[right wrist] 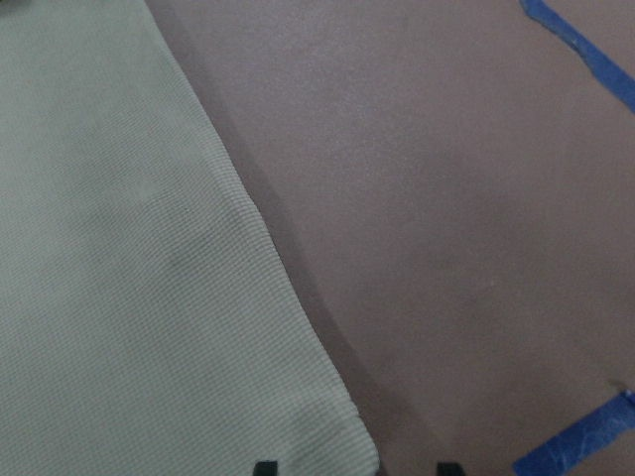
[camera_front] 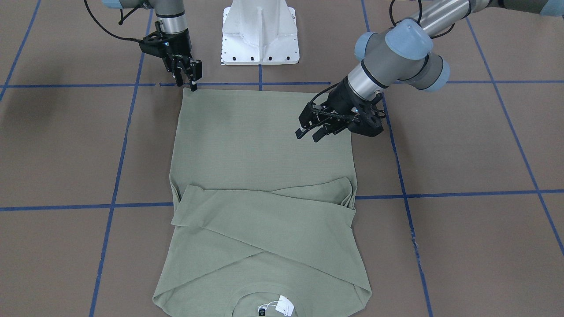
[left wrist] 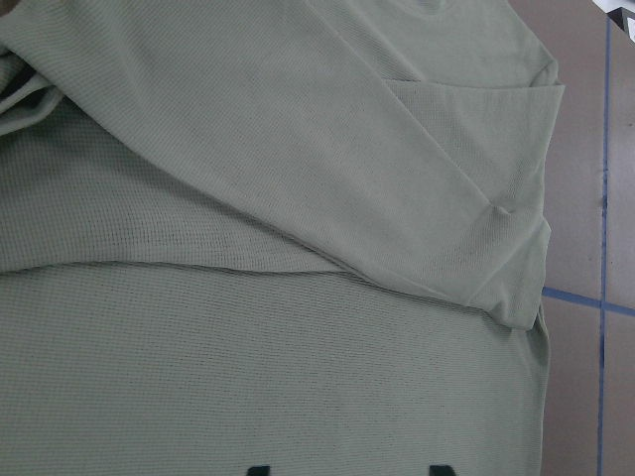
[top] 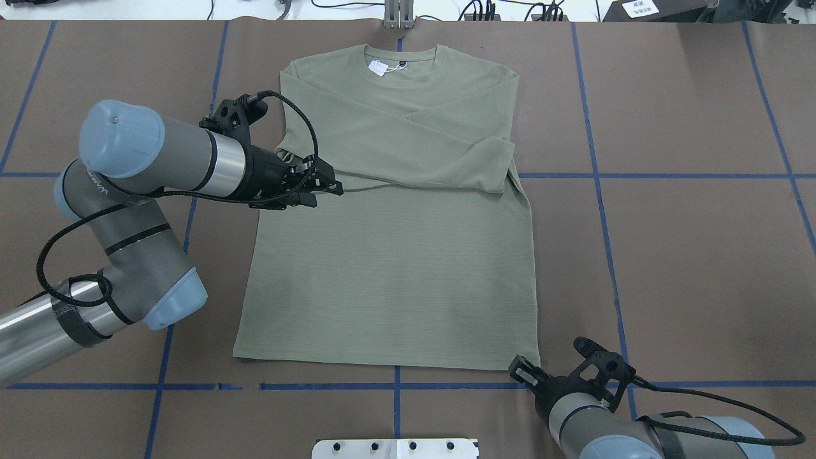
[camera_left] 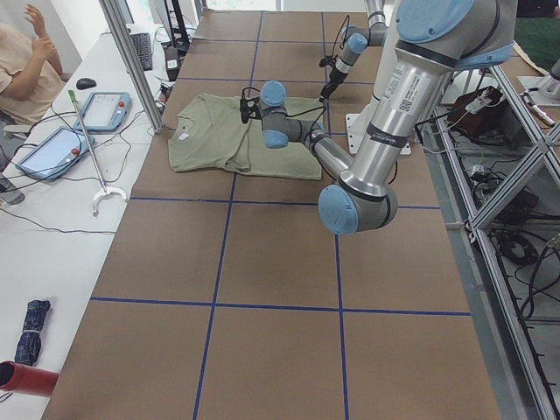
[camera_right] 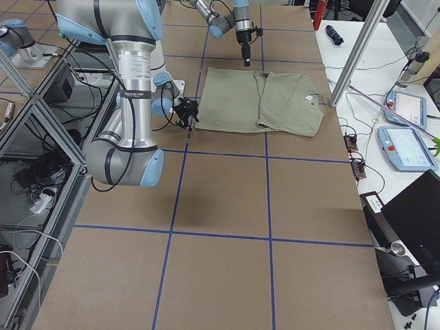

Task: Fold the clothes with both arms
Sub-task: 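Move both grippers to the corners of the shirt hem nearest the robot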

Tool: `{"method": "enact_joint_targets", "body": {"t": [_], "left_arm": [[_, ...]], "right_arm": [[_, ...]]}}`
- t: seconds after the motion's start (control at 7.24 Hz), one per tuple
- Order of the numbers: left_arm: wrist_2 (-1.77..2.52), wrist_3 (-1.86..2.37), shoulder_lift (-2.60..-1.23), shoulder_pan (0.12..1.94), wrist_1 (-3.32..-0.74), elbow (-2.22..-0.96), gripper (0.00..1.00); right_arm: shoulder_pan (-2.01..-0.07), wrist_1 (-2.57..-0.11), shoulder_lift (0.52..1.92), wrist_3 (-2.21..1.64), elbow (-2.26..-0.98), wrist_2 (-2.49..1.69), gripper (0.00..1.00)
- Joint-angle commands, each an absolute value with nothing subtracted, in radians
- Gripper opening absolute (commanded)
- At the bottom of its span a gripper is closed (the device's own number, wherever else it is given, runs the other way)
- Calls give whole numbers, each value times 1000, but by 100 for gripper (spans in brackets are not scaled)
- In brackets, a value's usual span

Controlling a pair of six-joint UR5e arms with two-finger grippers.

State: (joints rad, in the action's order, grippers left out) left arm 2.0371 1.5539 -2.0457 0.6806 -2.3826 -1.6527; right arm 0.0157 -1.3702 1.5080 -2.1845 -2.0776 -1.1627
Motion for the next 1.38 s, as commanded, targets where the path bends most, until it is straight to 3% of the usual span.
{"method": "enact_joint_targets", "body": {"t": [0.0,0.55,0.83,1.24], "left_arm": [[2037,1554,-2039,681,-2384,-1654,62],[1996,1724,-1985,664,-2376,-1692,64],[1825,1767,-1835,531,-2219,-1863,64],[1693,1881,-1812,320,-1979,-1907,61]], "right_arm": [[12,-1374,1511,-2184,-2083,-1163,3],[8,-1394,1519,-2184,-2132,-1161,0],[8,-1397,1519,-2184,-2155,-1163,0],[8,-1397,1517,-2184,-2157,-1163,0]]}}
